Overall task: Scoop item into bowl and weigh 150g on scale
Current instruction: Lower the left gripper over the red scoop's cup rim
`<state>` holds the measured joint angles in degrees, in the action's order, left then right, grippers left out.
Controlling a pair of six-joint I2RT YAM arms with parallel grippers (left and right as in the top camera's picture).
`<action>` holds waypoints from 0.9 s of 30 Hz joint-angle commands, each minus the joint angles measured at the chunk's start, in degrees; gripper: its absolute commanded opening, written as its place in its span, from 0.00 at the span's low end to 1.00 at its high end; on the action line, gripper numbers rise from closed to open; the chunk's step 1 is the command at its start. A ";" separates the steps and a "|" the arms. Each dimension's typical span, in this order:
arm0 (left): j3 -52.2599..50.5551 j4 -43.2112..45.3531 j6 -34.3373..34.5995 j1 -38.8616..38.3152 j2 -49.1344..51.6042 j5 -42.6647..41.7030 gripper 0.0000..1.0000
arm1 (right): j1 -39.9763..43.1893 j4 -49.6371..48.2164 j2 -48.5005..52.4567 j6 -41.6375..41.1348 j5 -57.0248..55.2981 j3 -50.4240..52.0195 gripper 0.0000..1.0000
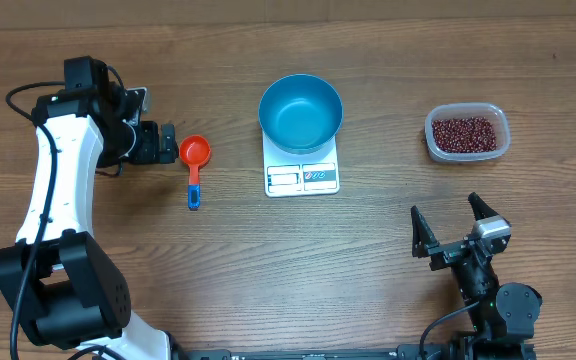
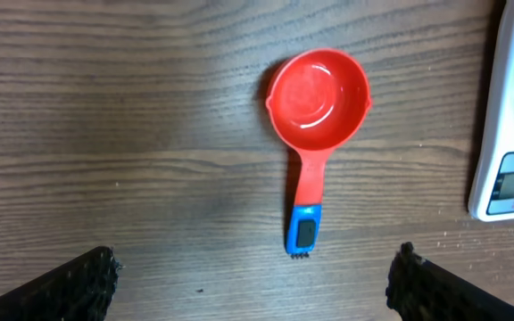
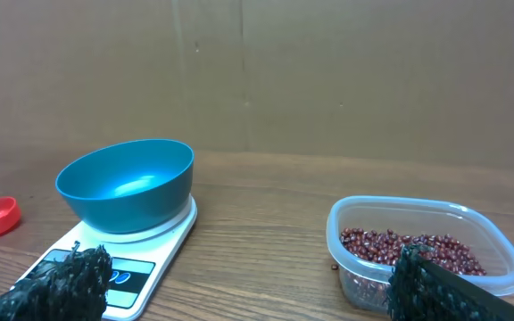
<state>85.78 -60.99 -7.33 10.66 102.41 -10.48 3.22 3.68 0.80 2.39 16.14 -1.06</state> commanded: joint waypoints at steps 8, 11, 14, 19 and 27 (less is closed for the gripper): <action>1.22 0.61 1.40 -0.20 0.72 0.59 1.00 | -0.11 -0.35 -0.63 0.90 0.46 0.61 1.00; 1.22 0.90 1.40 -0.44 0.98 0.59 0.99 | -0.11 -0.35 -0.63 0.90 0.46 0.61 1.00; 1.22 1.33 1.40 -0.61 1.38 0.59 1.00 | -0.11 -0.35 -0.63 0.90 0.46 0.61 1.00; 1.22 1.51 1.38 -0.61 1.46 0.63 1.00 | -0.11 -0.35 -0.63 0.90 0.46 0.61 1.00; 1.22 1.88 1.42 -0.61 1.92 0.81 1.00 | -0.11 -0.35 -0.63 0.90 0.46 0.61 1.00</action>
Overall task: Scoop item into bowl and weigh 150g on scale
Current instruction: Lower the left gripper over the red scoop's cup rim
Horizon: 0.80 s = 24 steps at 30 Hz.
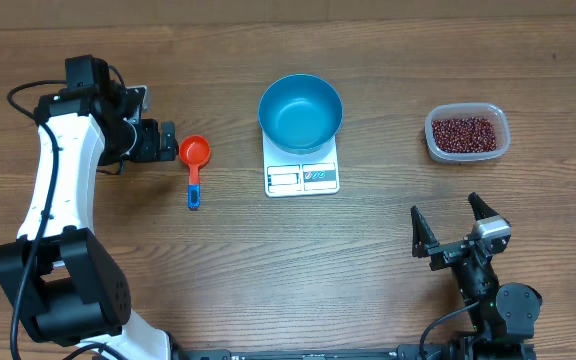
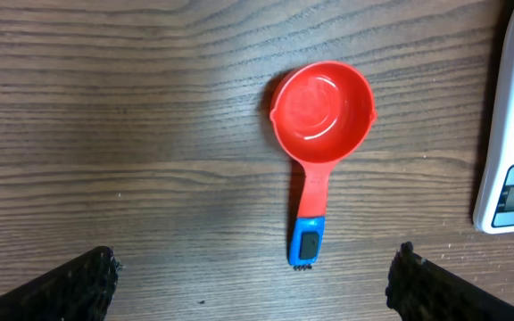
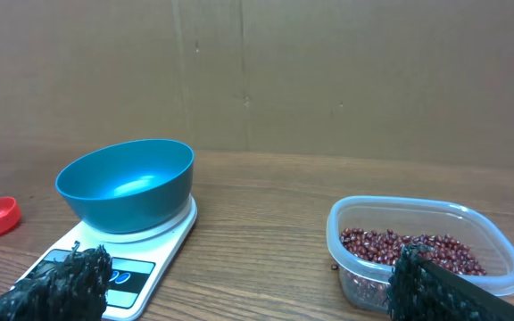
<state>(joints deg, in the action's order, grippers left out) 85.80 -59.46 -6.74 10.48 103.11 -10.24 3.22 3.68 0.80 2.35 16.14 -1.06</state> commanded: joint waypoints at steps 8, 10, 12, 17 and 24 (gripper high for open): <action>1.20 1.22 1.20 -1.92 4.55 0.63 1.00 | -0.11 -0.35 -0.63 0.94 0.46 0.61 1.00; 1.20 1.62 1.20 -2.75 5.25 0.87 1.00 | -0.11 -0.35 -0.63 0.94 0.46 0.61 1.00; 1.20 1.92 1.22 -3.48 5.60 1.09 0.99 | -0.11 -0.35 -0.63 0.94 0.46 0.61 1.00; 1.20 2.58 2.58 -5.05 6.29 4.92 0.99 | -0.11 -0.35 -0.63 0.94 0.46 0.61 1.00; 1.20 3.17 4.20 -5.25 6.73 5.81 0.99 | -0.11 -0.35 -0.63 0.94 0.46 0.61 1.00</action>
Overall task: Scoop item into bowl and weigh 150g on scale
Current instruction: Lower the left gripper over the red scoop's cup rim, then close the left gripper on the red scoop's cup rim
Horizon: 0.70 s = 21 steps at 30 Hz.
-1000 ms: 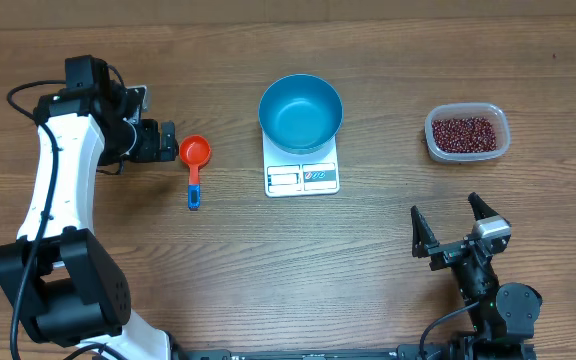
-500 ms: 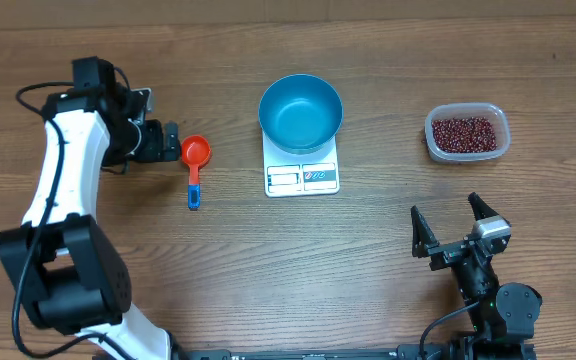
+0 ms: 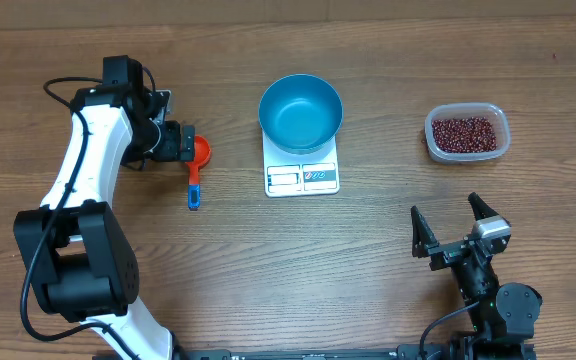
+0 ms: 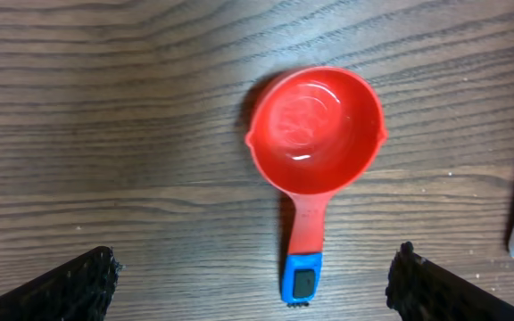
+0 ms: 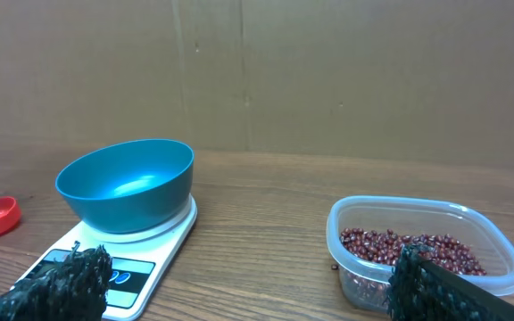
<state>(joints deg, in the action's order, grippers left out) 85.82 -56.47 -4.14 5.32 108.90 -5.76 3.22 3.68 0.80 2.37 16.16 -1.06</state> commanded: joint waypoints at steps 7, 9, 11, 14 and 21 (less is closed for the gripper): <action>1.18 1.29 2.47 -0.22 4.07 1.29 0.99 | -0.11 -0.35 -0.63 0.92 0.44 0.61 1.00; 1.18 1.40 2.75 -0.22 4.74 1.09 1.00 | -0.11 -0.35 -0.63 0.92 0.44 0.61 1.00; 1.18 1.46 2.91 -0.22 5.18 1.01 0.99 | -0.11 -0.35 -0.63 0.92 0.44 0.61 1.00; 1.18 1.53 2.89 -0.22 5.31 1.07 0.99 | -0.11 -0.35 -0.63 0.92 0.44 0.61 1.00; 1.18 3.48 3.65 -0.22 5.42 1.29 0.99 | -0.11 -0.35 -0.63 0.92 0.44 0.61 1.00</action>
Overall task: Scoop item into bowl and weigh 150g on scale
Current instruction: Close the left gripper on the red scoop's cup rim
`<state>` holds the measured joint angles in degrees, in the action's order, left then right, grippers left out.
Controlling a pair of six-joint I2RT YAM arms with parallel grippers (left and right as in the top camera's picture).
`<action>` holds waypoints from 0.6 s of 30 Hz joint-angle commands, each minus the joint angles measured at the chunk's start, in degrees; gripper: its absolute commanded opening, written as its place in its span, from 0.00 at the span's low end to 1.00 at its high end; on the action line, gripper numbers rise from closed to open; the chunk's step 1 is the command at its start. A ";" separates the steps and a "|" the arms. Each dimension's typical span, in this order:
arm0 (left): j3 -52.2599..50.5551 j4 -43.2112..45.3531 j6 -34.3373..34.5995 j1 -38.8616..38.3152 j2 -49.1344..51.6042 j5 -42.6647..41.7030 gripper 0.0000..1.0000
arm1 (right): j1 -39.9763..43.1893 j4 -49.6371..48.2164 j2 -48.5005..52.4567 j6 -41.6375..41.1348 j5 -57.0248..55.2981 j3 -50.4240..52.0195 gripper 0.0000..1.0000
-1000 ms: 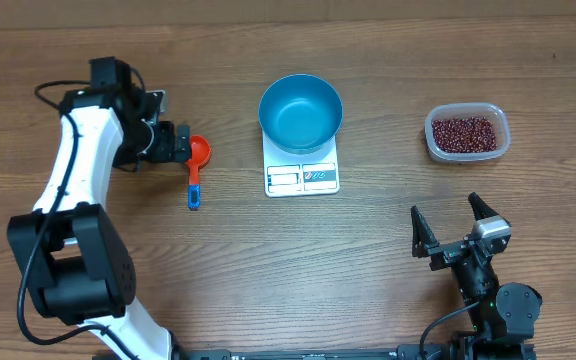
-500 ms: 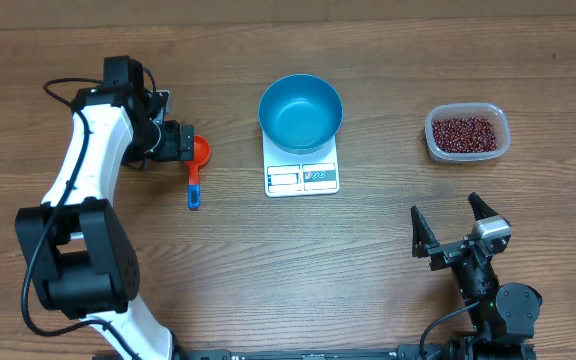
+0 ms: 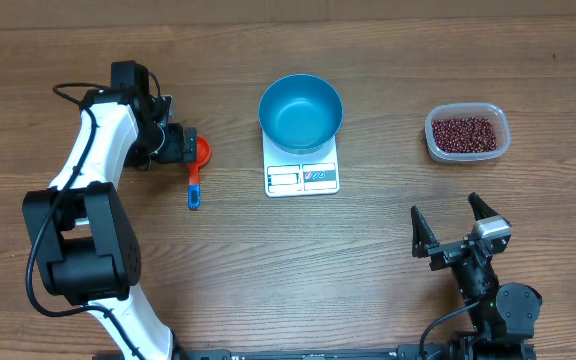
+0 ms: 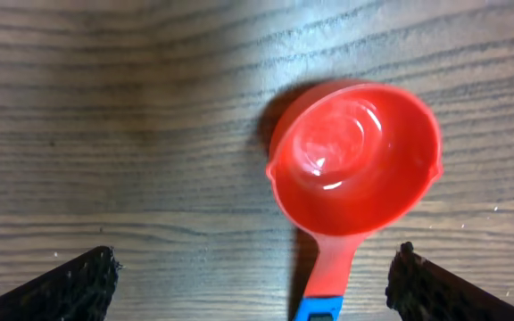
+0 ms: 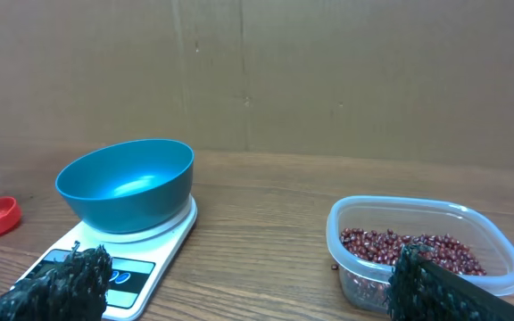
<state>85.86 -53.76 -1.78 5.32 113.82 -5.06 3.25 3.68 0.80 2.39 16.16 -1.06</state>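
Note:
A red scoop (image 3: 197, 168) with a blue handle tip lies on the table left of the scale. My left gripper (image 3: 176, 143) hangs over the left edge of its cup, open. In the left wrist view the cup (image 4: 355, 159) fills the middle, and the handle runs down between the two spread fingertips (image 4: 77, 281), nearer the right one. A blue bowl (image 3: 300, 112) stands empty on the white scale (image 3: 302, 178). Red beans fill a clear container (image 3: 467, 133) at the right. My right gripper (image 3: 458, 232) is open near the front edge, holding nothing.
The right wrist view looks across the table at the bowl (image 5: 125, 183), the scale (image 5: 119, 257), the bean container (image 5: 422, 250) and the scoop at far left. A cardboard wall (image 5: 328, 71) stands behind the table.
The left gripper has come lower over the scoop: the cup looks larger and sits further right in the left wrist view. The right arm, bowl and beans have not moved.
The left gripper first hung open just left of the scoop and stayed there at the second moment. By the third it had shifted right, over the cup's left edge. Now it is closer to the scoop, still open. The right arm has stayed still throughout.

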 commanded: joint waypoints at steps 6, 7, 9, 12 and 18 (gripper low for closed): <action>1.14 2.14 1.84 -0.22 0.50 0.59 1.00 | -0.13 -0.35 -0.63 0.90 0.44 0.61 1.00; 1.14 2.16 1.86 -0.22 0.50 0.59 0.99 | -0.13 -0.35 -0.63 0.90 0.44 0.61 1.00; 1.14 2.19 1.84 -0.22 0.52 0.59 0.99 | -0.13 -0.35 -0.63 0.90 0.44 0.61 1.00; 1.14 2.64 1.81 -0.22 0.63 0.59 0.99 | -0.13 -0.35 -0.63 0.90 0.44 0.61 1.00; 1.14 3.30 2.34 -0.22 1.07 0.57 0.99 | -0.13 -0.35 -0.63 0.90 0.44 0.61 1.00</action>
<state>85.86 -50.87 -1.02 5.32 113.82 -5.06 3.25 3.68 0.80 2.37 16.14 -1.06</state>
